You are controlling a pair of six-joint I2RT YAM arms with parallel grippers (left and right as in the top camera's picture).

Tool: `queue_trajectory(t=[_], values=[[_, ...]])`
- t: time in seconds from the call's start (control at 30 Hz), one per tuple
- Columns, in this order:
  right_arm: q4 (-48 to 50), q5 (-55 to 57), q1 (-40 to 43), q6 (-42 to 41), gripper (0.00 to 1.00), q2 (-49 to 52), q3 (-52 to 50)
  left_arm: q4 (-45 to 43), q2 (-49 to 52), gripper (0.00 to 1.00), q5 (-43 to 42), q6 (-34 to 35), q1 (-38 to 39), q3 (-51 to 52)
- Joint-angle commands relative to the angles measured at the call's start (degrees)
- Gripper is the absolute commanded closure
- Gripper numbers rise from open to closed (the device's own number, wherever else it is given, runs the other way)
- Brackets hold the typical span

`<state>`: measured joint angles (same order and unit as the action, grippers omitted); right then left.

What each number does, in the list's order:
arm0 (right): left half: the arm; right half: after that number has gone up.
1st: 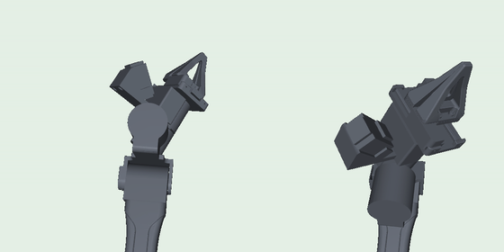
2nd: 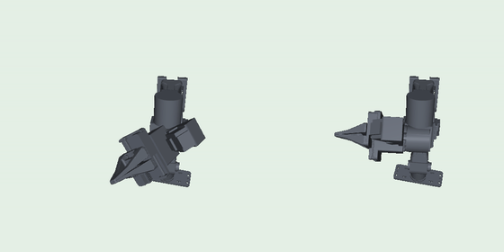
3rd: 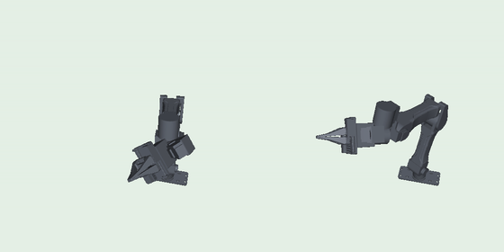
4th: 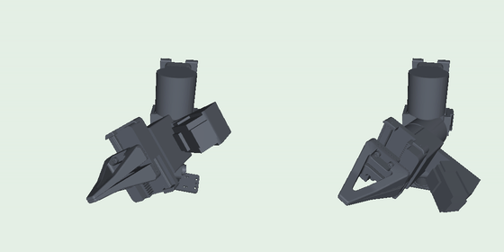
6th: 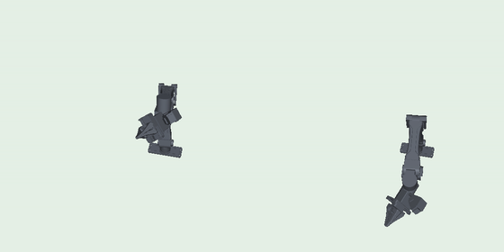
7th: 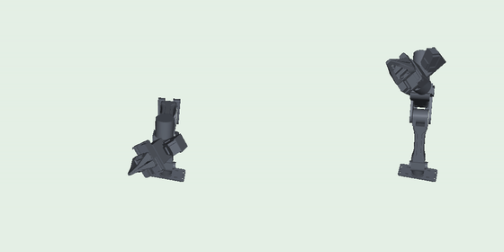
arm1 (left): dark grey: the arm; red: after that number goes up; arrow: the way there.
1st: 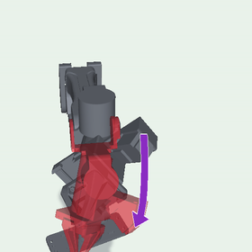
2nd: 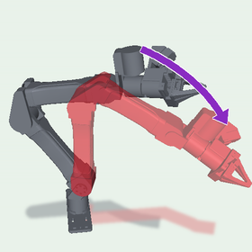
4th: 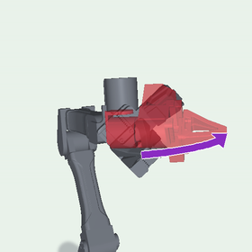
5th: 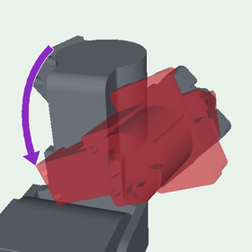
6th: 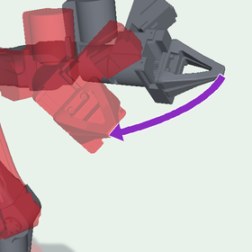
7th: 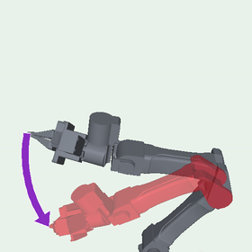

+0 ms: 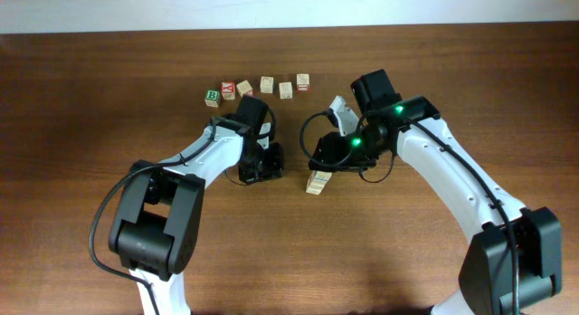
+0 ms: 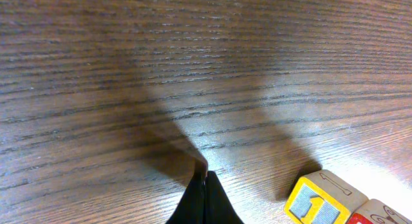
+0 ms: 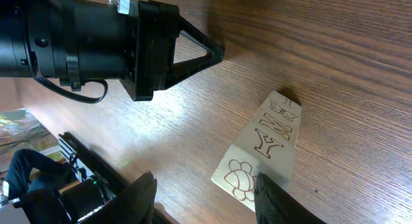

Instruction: Rotate 4 blocks

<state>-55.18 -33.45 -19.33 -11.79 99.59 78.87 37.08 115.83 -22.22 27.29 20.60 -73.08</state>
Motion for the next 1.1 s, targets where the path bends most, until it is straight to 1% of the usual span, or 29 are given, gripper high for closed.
queue_trajectory(t=[0.0, 0.13, 0.83, 1.07], values=[[-0.6, 2.5, -0.7, 0.3, 0.50, 1.9, 0.4, 0.2, -0.1, 1.00, 1.0, 0.5, -0.2, -0.7], [-0.2, 2.6, -2.4, 0.3, 0.50, 1.9, 0.4, 0.2, -0.1, 1.00, 1.0, 0.5, -0.2, -0.7], [-0.2, 2.6, -2.5, -0.3, 0.50, 1.9, 1.1, 0.3, -0.1, 1.00, 1.0, 0.5, -0.2, -0.7], [-2.1, 2.6, -2.5, -0.3, 0.49, 1.9, 5.6, 0.2, -0.1, 1.00, 1.1, 0.5, -0.2, -0.7]])
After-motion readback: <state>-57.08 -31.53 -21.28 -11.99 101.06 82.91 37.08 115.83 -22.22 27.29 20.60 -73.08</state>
